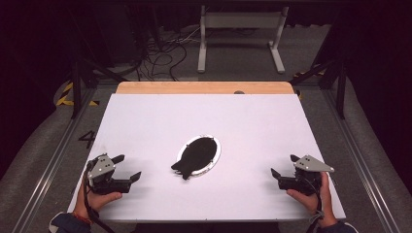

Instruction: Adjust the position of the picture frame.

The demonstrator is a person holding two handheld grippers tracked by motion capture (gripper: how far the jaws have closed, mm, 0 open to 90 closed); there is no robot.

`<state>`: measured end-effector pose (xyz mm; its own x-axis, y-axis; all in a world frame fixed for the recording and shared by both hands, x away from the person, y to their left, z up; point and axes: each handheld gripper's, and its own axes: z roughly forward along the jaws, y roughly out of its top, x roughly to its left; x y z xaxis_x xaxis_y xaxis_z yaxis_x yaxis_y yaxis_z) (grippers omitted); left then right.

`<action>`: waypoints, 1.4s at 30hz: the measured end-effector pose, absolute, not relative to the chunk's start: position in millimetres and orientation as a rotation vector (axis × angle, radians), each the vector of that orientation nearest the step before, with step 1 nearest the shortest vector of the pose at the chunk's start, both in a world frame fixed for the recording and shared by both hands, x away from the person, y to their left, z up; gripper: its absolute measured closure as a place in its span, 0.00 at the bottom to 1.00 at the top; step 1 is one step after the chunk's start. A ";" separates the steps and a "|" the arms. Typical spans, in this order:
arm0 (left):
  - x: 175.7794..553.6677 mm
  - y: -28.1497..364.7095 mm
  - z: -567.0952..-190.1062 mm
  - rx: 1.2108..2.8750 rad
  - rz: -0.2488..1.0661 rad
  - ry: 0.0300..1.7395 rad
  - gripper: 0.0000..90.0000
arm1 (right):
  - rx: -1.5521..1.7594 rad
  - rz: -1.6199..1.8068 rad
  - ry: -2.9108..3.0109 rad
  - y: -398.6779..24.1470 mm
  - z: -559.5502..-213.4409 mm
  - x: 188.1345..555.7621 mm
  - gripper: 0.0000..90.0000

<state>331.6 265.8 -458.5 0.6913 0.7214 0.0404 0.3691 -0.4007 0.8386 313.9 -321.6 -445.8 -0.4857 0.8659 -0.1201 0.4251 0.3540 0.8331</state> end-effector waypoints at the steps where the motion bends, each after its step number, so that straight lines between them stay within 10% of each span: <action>1: 331.6 265.8 -458.5 2.023 0.508 0.837 0.18 | 1.112 1.027 2.073 -322.0 -446.3 314.6 0.24; 13: 333.5 264.4 -459.4 2.055 0.495 0.816 0.38 | 1.122 1.047 2.076 -323.8 -446.7 315.5 0.38; 24: 357.6 245.7 -454.5 2.095 0.436 0.720 0.85 | 1.111 1.094 2.150 -317.0 -448.2 319.5 0.74; 42: 382.9 187.0 -450.6 2.180 0.315 0.618 0.97 | 1.058 1.207 2.185 -282.0 -439.5 327.4 1.00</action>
